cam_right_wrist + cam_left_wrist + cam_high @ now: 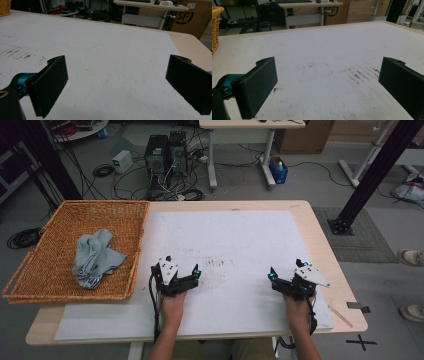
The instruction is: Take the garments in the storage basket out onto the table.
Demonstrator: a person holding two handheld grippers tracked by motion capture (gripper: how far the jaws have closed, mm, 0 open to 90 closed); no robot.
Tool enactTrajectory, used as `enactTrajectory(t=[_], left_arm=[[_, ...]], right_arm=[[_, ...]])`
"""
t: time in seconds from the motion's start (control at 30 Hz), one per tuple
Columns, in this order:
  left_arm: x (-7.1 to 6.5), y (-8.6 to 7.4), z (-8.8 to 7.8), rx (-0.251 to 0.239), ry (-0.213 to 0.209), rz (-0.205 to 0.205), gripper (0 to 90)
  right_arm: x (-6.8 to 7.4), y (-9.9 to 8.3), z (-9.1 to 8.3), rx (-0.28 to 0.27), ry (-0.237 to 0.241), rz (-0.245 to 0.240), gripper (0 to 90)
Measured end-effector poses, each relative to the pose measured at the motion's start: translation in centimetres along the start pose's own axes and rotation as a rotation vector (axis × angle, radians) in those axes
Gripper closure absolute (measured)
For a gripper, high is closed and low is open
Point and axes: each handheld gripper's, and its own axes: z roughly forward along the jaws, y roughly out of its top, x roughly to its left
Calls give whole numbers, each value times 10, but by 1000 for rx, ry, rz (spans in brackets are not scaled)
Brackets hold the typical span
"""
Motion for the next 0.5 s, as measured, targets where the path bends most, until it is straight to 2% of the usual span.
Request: enactTrajectory(t=[0.23,0.5], left_arm=[[0,0,0,2,-2,7,21],[1,0,0,-1,-6,-8,21]], right_arm=[[0,0,0,1,-3,-6,38],[0,0,0,-1,-3,-5,38]])
